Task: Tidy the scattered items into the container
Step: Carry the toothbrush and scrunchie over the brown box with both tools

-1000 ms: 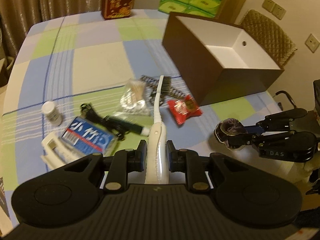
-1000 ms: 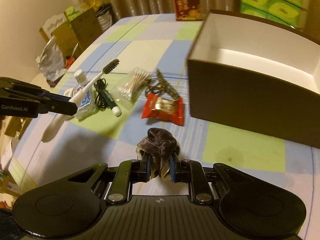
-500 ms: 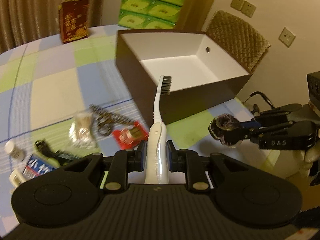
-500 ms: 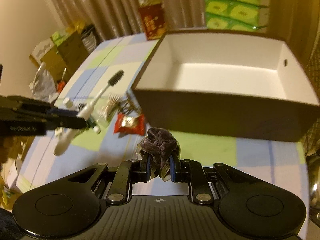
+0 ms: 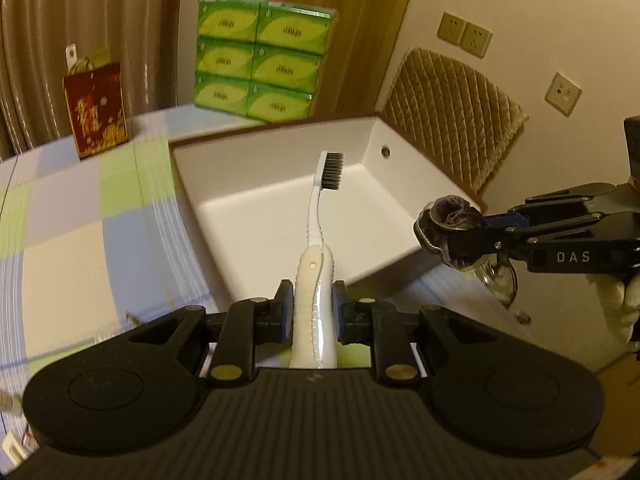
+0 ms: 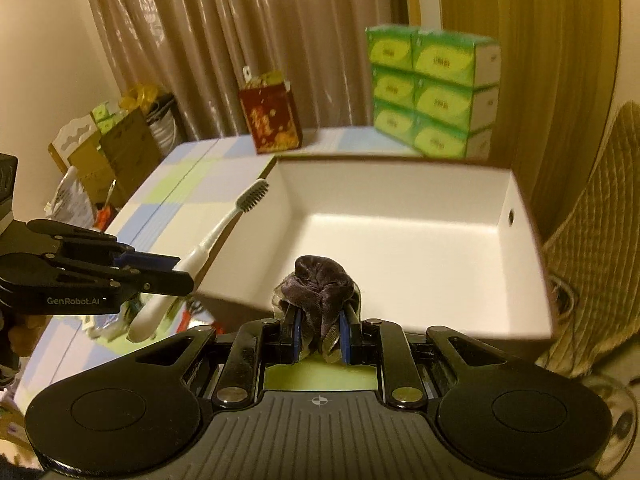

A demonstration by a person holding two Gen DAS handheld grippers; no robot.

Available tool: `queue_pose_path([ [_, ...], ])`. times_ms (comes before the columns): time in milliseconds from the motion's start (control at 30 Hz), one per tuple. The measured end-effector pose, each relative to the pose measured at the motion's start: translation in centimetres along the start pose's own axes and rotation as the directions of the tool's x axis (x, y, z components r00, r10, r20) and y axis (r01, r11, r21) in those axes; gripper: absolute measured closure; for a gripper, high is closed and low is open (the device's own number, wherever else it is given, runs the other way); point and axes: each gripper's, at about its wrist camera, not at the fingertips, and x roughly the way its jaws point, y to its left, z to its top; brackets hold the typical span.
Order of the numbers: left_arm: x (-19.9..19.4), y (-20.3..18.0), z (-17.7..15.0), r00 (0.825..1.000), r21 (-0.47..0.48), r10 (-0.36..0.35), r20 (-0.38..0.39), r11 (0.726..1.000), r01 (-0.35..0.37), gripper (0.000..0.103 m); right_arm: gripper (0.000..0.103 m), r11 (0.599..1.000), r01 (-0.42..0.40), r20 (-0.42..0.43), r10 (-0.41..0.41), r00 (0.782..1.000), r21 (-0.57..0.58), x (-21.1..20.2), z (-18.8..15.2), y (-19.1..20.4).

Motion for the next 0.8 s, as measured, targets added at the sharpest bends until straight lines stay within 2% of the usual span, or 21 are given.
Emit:
queue_pose_path([
  [200, 2.4, -0.8, 3.1, 0.999, -0.026, 0.022, 0.032, 0.999, -0.021, 0.087, 0.088, 0.999, 0.034, 0.017, -0.033, 0.999, -0.042, 2.0, 2.7, -2.0],
  [333, 5.1, -0.9, 4.8, 0.999, -0.088, 0.042, 0.029, 0.995, -0.039, 0.087, 0.088, 0.998, 0.048, -0.030, -0.050, 0.998, -0.038, 5.1, 4.0, -3.6],
  [533, 9.9, -0.2, 5.8, 0.998, -0.248, 0.042, -0.049, 0.967, -0.053, 0.087, 0.087, 0.997, 0.074, -0.149, -0.073, 0.986, 0.002, 10.2, 3.8, -6.0],
  [633, 12.1, 0.2, 5.7, 0.993, -0.295, 0.064, -0.101, 0.951, -0.091, 0.087, 0.087, 0.997, 0.082, -0.195, -0.078, 0.978, 0.014, 12.1, 3.3, -7.0],
  [800, 15.1, 0.8, 5.2, 0.984, -0.361, 0.059, -0.169, 0.925, -0.118, 0.087, 0.087, 0.997, 0.074, -0.269, -0.069, 0.961, 0.007, 14.5, 2.9, -8.0],
])
